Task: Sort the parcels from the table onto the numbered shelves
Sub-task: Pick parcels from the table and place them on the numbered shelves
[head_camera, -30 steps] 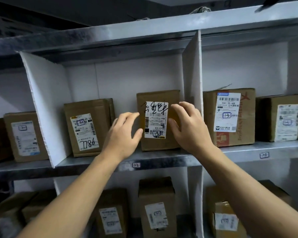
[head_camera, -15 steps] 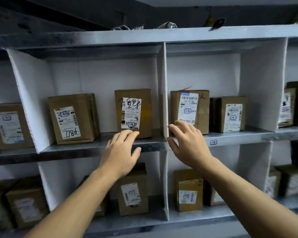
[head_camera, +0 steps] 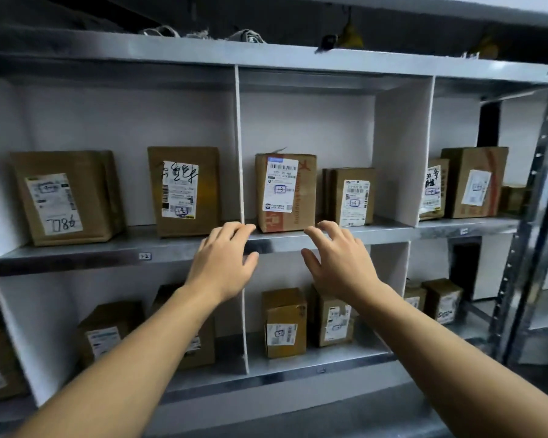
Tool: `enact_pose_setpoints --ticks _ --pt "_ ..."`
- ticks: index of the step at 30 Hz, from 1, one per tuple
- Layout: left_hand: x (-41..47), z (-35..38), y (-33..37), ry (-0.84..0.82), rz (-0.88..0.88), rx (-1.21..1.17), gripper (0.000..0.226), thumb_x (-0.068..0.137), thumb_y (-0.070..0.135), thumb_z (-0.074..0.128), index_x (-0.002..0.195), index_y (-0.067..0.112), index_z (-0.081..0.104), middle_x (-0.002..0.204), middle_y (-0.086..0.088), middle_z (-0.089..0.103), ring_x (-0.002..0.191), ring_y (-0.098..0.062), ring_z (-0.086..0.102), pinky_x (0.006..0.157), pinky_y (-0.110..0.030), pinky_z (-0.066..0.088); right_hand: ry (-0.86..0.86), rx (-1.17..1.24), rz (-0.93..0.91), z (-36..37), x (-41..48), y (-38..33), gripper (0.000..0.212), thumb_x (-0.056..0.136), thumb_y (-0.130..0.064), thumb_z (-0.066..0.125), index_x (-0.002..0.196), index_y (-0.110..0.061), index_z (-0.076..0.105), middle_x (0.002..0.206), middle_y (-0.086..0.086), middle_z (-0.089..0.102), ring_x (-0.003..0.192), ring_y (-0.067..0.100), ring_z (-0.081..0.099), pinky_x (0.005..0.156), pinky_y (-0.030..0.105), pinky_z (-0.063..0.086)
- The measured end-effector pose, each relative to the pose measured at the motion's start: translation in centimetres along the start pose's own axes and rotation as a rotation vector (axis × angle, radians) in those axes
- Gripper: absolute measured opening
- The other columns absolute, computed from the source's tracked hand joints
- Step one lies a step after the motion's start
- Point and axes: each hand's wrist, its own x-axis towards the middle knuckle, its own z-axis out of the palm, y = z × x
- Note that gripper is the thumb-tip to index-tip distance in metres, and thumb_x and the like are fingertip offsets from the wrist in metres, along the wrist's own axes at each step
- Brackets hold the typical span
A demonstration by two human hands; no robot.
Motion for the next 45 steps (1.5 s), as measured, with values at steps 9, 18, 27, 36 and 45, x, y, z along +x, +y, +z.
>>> enact_pose_setpoints --ticks 9,18,27,36,45 --pt "8.3 3.8 5.2 0.087 0.038 -0.054 0.052 0.093 0.035 0.057 0.142 0.023 0.043 0.141 0.001 0.044 0.129 -0.021 0.041 0.107 -0.043 0.039 0.073 0.063 0.004 0.5 4.3 8.7 0.042 0.097 -0.037 0.057 0.134 -0.017 0.053 0.131 0.011 0.055 0.111 0.034 0.057 0.084 0.045 0.053" --pt "17.8 5.5 5.8 0.299 -0.033 -0.059 0.058 0.092 0.027 0.061 0.145 0.021 0.039 0.142 -0.001 0.037 0.129 -0.023 0.035 0.109 -0.040 0.036 0.132 0.352 -0.038 1.7 13.3 14.6 0.052 0.097 -0.033 0.061 0.144 -0.018 0.046 0.145 0.008 0.047 0.128 0.029 0.049 0.101 0.034 0.042" --pt "21.3 6.8 4.1 0.330 -0.212 -0.072 0.064 0.092 0.029 0.062 0.148 0.028 0.031 0.153 -0.005 0.025 0.139 -0.025 0.032 0.113 -0.043 0.033 0.042 0.709 -0.003 5.1 21.0 12.8 0.061 0.097 -0.034 0.061 0.151 -0.032 0.033 0.135 0.014 0.054 0.122 0.029 0.053 0.103 0.040 0.043" --pt "21.2 7.8 2.7 0.328 -0.258 -0.039 0.060 0.092 0.027 0.062 0.146 0.026 0.036 0.149 -0.005 0.028 0.133 -0.026 0.040 0.111 -0.047 0.037 0.091 0.865 -0.017 8.1 22.2 11.6 0.052 0.097 -0.023 0.061 0.146 -0.028 0.044 0.126 0.014 0.063 0.115 0.029 0.059 0.099 0.035 0.048" --pt "21.2 7.4 1.7 0.341 -0.234 0.063 0.059 0.093 0.027 0.061 0.147 0.019 0.037 0.152 -0.008 0.028 0.138 -0.030 0.032 0.116 -0.044 0.029 0.088 0.854 -0.029 8.4 22.1 10.8 0.055 0.098 -0.026 0.061 0.149 -0.028 0.040 0.129 0.014 0.060 0.116 0.023 0.056 0.086 0.017 0.035"
